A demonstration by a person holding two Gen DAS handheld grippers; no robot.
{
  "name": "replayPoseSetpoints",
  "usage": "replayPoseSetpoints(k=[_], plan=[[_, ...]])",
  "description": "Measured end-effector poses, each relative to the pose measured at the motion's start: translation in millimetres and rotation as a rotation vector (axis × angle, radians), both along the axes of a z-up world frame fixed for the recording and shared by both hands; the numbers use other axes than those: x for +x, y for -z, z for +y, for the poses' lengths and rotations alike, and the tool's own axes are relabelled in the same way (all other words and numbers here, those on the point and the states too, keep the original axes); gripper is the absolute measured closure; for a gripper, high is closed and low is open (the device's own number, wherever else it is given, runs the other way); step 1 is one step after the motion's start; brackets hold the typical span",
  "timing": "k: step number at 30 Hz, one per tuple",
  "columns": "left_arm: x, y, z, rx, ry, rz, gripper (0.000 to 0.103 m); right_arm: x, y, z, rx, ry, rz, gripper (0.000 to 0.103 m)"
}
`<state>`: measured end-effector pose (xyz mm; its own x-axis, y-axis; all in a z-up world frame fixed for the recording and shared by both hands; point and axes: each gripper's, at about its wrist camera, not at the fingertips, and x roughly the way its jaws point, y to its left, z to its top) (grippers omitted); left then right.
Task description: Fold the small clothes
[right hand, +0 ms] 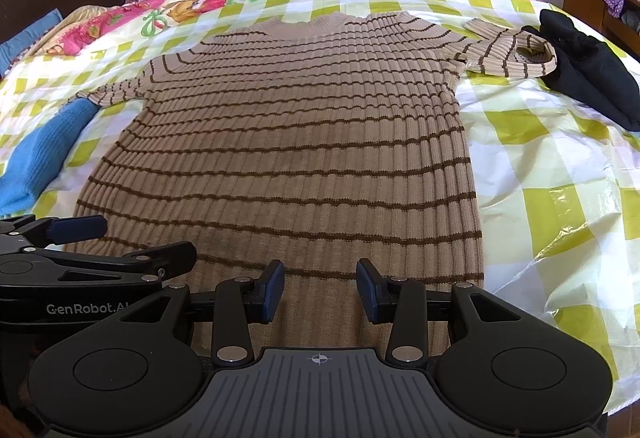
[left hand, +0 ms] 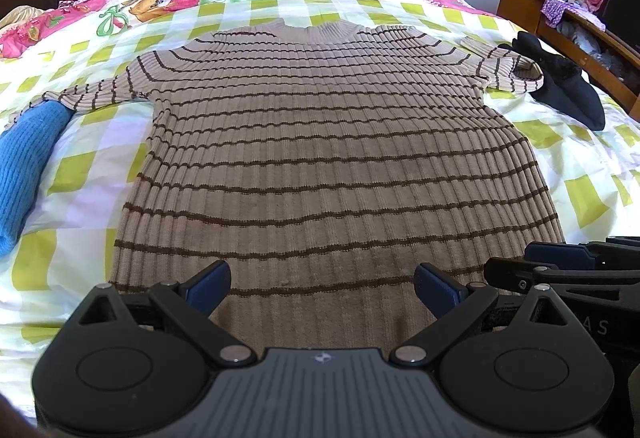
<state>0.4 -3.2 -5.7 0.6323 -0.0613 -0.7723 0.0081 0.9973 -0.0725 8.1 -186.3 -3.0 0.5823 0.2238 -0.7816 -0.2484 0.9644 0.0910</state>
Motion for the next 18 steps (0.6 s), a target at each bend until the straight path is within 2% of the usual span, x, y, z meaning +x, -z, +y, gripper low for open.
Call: replayPoseSetpoints(k=[18], plan=[[0.3, 1.6, -1.0, -0.002, 0.004, 0.004, 0.0, 1.2, 2.3, -0.6, -0.009, 0.006, 0.006, 0.064]])
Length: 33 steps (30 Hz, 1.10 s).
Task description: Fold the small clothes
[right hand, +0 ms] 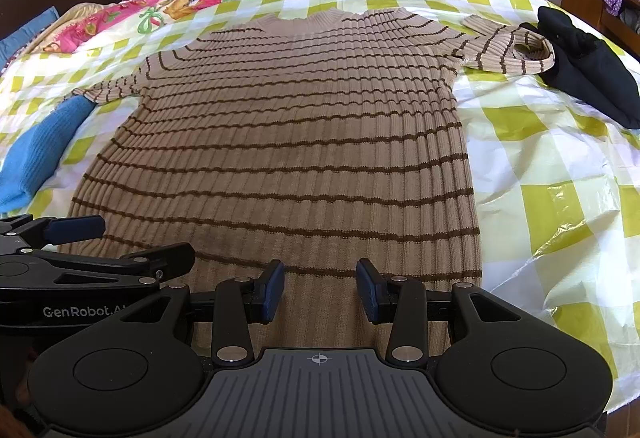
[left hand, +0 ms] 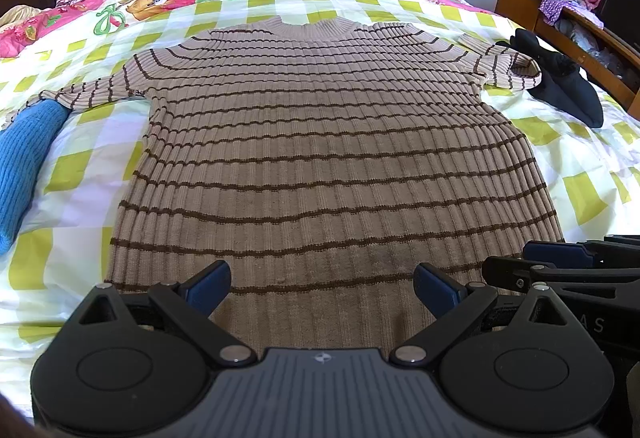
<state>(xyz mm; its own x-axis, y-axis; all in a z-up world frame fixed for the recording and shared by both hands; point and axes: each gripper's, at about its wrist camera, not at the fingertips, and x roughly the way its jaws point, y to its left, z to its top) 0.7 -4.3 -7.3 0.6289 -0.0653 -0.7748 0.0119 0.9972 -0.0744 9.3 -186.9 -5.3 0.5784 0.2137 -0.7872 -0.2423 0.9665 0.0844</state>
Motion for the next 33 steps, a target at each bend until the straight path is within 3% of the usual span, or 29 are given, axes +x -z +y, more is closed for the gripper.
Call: replayPoseSetpoints(k=[33], plan=[[3, 6, -3, 0.003, 0.012, 0.014, 0.0, 4, 10, -5, 0.019, 0.016, 0.035, 0.064]])
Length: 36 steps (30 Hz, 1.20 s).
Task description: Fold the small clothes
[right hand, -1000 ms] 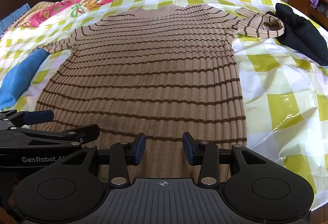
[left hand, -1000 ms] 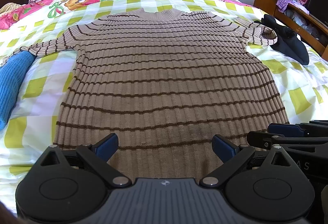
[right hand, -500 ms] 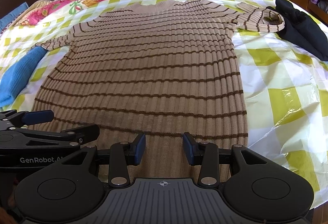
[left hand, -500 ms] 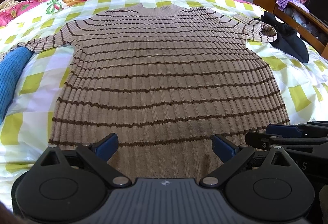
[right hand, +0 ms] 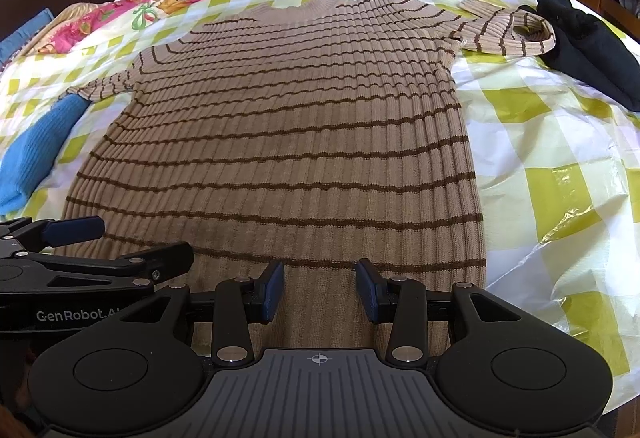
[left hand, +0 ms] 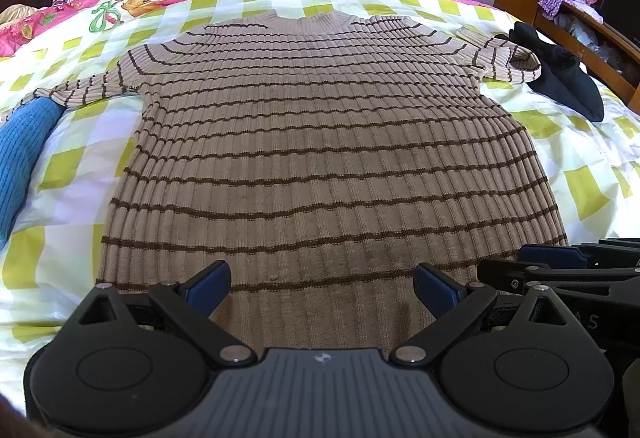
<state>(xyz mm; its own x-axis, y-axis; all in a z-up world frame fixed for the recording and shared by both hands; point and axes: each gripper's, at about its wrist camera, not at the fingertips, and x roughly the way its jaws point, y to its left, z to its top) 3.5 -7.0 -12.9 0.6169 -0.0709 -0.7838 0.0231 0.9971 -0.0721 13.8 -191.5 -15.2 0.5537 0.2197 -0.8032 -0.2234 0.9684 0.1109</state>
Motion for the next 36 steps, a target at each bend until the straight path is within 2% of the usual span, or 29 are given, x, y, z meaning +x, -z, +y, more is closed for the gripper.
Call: replayPoseSetpoints(k=[14, 36], plan=[[1.9, 3.7, 7.4, -0.01, -0.028, 0.023, 0.0, -0.2, 1.0, 0.5, 0.008, -0.001, 0.003, 0.064], [6.2, 3.9, 2.5, -0.01, -0.013, 0.027, 0.0, 3.1, 1.9, -0.5, 0.011, 0.002, -0.002, 0.064]])
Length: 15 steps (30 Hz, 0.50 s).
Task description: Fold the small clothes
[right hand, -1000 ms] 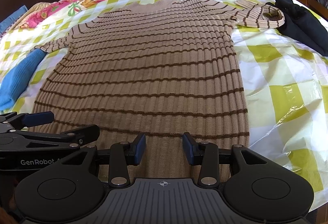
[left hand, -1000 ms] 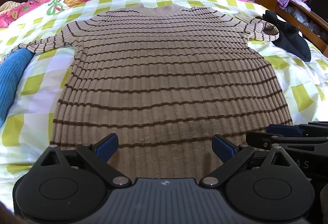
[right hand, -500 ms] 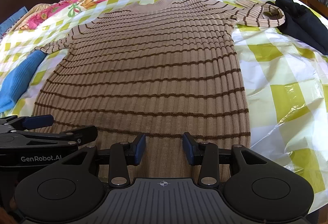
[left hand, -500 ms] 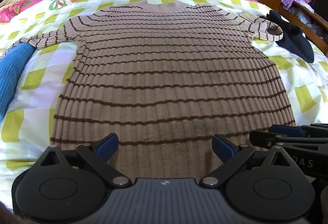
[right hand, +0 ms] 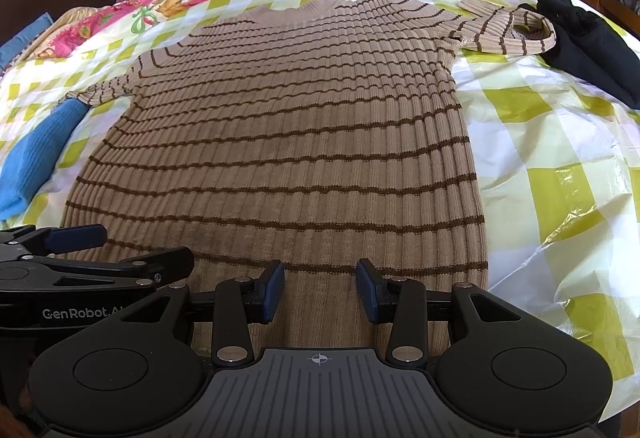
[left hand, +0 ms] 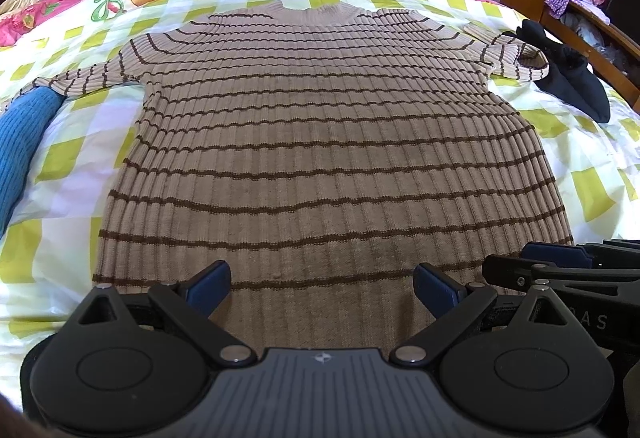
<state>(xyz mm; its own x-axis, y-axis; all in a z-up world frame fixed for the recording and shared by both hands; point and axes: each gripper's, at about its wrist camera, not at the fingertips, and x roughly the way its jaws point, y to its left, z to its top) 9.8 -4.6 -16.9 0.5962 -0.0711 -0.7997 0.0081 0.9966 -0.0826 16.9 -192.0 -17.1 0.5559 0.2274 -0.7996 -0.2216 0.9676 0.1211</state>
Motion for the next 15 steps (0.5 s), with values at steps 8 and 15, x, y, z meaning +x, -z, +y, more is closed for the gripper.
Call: replayPoseSetpoints(k=[8, 15], plan=[[2.1, 0.2, -0.1, 0.0, 0.003, 0.001, 0.0, 1.0, 0.0, 1.0, -0.005, -0.002, -0.002, 0.064], [2.3, 0.7, 0.0, 0.0, 0.004, -0.001, 0.0, 2.2, 0.6, 1.0, -0.004, -0.001, 0.0, 0.064]])
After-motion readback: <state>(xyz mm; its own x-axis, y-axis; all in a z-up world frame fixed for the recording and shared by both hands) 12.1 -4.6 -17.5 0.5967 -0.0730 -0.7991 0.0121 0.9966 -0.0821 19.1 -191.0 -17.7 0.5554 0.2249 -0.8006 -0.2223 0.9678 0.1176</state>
